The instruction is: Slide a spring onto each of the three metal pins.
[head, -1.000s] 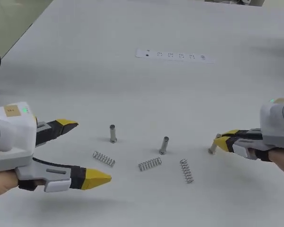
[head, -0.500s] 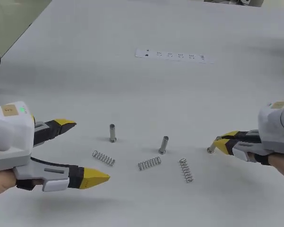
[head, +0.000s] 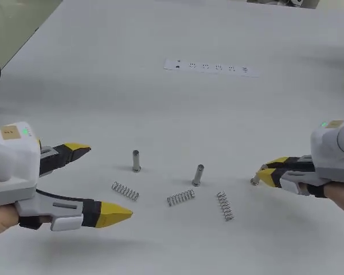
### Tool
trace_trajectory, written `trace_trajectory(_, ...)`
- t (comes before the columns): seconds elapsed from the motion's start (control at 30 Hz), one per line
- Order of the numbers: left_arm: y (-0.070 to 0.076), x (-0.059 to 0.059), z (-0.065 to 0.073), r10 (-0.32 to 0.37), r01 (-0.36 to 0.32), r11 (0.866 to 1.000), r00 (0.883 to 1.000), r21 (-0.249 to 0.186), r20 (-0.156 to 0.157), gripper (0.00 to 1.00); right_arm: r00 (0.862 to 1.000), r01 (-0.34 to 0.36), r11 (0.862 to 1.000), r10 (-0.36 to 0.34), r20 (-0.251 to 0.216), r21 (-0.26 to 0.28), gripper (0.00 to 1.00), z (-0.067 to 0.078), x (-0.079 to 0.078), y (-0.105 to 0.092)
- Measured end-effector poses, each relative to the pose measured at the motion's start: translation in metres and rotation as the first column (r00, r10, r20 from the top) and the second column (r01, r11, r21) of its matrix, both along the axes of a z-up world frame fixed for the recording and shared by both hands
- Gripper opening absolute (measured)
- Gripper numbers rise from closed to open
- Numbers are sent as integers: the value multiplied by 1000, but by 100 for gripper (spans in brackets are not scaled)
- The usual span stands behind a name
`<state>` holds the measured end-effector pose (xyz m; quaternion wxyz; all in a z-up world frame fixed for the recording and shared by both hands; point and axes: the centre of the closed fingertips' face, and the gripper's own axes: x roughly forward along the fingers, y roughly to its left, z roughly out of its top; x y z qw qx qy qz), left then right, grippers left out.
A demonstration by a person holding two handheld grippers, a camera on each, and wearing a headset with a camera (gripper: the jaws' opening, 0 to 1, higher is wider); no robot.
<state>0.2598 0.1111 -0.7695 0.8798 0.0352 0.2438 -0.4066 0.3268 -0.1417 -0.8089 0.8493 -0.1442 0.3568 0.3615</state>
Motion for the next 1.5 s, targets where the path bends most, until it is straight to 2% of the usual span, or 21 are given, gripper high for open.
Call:
trace_trajectory(0.2,1,0,0,1,-1,1000,1000,0,0,93,1000,1,1000,-1,-7,6,19,1,-1,1)
trace_trajectory(0.63,1,1,0,4,-4,1000,1000,0,1,93,1000,15,1000,-14,-4,23,39,1,-2,2)
trace_trajectory(0.9,2,1,0,9,-9,1000,1000,0,3,94,1000,21,999,-20,-15,38,47,2,-6,3)
trace_trajectory(1.5,2,5,-1,9,-9,1000,1000,-3,3,94,1000,30,997,-30,-1,67,64,6,-7,3)
